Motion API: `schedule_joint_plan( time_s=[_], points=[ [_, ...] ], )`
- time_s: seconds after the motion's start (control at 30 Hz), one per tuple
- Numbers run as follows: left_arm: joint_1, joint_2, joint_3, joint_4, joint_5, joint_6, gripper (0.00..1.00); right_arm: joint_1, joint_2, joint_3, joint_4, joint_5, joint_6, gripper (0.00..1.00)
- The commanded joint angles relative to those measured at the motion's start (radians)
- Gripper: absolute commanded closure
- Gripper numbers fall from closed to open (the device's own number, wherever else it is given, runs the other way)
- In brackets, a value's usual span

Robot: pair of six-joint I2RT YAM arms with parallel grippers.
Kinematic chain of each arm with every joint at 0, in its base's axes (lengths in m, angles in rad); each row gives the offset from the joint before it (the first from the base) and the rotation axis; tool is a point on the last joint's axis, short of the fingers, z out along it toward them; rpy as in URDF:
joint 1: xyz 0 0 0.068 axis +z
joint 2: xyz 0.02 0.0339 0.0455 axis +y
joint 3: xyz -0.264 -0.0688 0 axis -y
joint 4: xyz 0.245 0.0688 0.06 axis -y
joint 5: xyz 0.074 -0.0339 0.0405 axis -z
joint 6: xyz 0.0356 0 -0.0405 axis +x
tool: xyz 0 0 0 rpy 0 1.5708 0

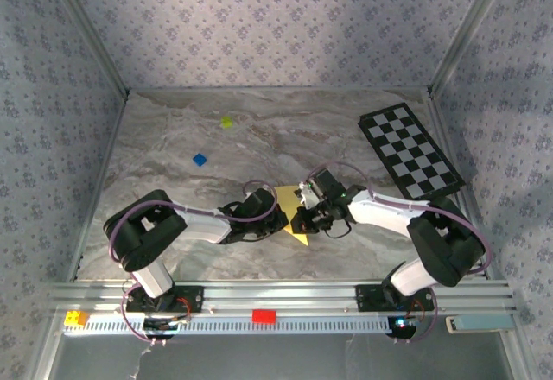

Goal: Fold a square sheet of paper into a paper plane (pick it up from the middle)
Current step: Third fold the triangle at the center of the table.

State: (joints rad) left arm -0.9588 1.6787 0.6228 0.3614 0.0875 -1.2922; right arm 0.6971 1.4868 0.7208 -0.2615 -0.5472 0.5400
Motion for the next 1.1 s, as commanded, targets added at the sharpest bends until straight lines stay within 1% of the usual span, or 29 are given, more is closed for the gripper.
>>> schedule_joint_plan(
  time_s=[0.0,0.23,0.53,0.77,0.93,1.07],
  points=[
    [-0.006,0.018,-0.026,-0.097,-0.042,0.004,1.0,0.002,0.02,0.016,0.0,-0.023,0.02,0.99],
    [-0.006,0.02,-0.026,-0.098,-0.041,0.005,1.0,0.005,0.069,0.018,0.03,0.013,0.034,0.99],
    [-0.006,0.016,-0.024,-0.103,-0.043,0.004,0.99,0.01,0.094,0.046,0.003,0.041,0.017,0.98],
    [-0.006,0.007,-0.021,-0.088,-0.044,0.012,0.98,-0.004,0.122,0.013,0.017,0.053,0.023,0.98],
    [-0.001,-0.014,-0.011,-0.075,-0.053,0.042,0.95,-0.026,0.114,-0.037,0.061,0.029,0.037,0.99],
    [0.006,-0.043,0.01,-0.075,-0.056,0.078,0.89,-0.042,0.117,-0.063,0.081,0.006,0.04,0.99]
  ],
)
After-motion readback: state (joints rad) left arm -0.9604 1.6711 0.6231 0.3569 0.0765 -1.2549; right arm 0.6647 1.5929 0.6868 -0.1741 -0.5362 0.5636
